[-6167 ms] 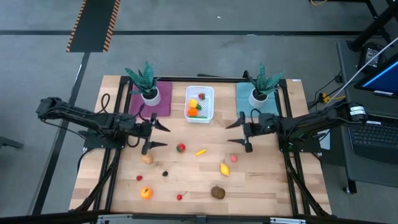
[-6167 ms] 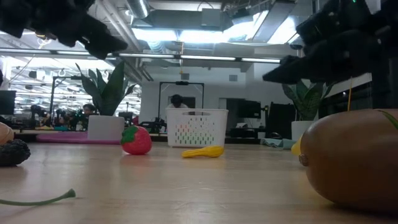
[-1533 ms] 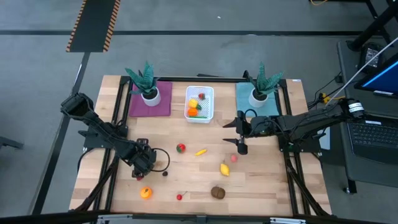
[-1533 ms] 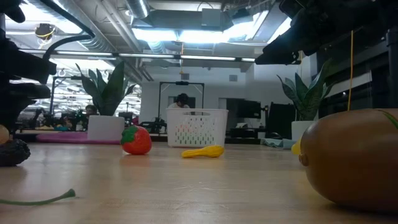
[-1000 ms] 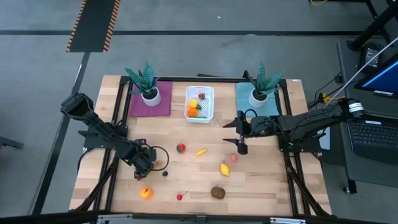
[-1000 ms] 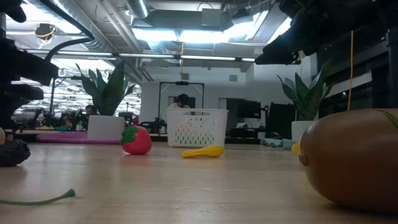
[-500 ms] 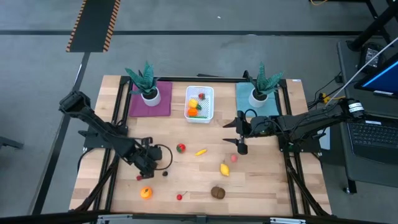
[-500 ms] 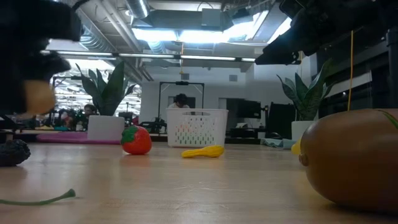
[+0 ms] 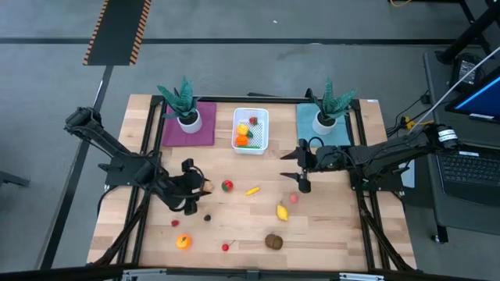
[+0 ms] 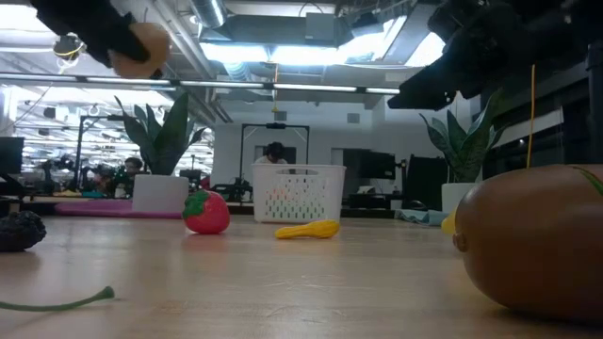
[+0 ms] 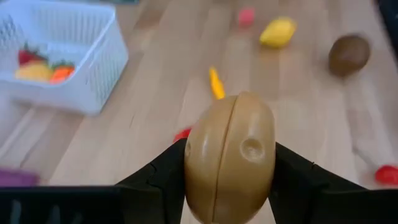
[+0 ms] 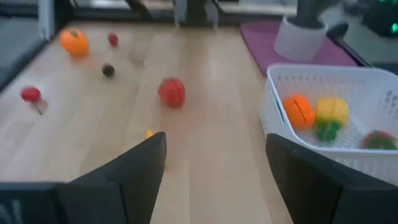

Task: Pick and placing Produce into tupperware
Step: Put the brown potato into the white bin

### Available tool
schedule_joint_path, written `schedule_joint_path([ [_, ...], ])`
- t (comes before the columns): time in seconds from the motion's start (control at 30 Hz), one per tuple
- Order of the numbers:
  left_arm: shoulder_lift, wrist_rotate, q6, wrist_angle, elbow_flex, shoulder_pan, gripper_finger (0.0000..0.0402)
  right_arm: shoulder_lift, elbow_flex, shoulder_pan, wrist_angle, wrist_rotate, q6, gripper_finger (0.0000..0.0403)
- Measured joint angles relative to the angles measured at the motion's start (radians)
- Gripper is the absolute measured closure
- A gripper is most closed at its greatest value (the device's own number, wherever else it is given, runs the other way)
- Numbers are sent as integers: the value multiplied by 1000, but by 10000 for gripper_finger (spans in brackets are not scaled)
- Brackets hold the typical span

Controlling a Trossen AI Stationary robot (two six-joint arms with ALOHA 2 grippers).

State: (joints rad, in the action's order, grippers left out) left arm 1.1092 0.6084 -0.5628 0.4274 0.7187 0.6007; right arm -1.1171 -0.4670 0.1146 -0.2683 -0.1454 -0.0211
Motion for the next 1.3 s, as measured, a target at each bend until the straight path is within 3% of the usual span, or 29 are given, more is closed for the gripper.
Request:
schedule_joint_path([
  [0.13, 1, 3, 67, -175, -77, -20, 236, 1, 83, -11, -137, 35, 37, 125],
  [0.3, 1, -2, 187, -502, -221, -72, 236, 1, 98, -14, -161, 54, 73, 125],
  [0.43, 1, -94, 282, -837, -352, -139, 236, 1, 98, -22, -214, 65, 129, 125],
  [0.53, 0, -144, 318, -994, -409, -177, 236, 1, 98, -48, -247, 89, 130, 125],
  [0.67, 1, -180, 368, -1012, -418, -203, 236, 1, 98, -89, -249, 219, 131, 125],
  [0.87, 2, -262, 444, -1013, -418, -262, 236, 0, 106, -139, -275, 298, 136, 125],
  [1.07, 2, -378, 507, -1031, -418, -363, 236, 7, 287, -192, -624, 324, 106, 125],
  [1.2, 2, -489, 522, -1075, -418, -450, 236, 14, 350, -245, -698, 323, 76, 125],
  [1.3, 13, -508, 523, -1074, -418, -507, 236, 14, 355, -267, -696, 321, 55, 125],
])
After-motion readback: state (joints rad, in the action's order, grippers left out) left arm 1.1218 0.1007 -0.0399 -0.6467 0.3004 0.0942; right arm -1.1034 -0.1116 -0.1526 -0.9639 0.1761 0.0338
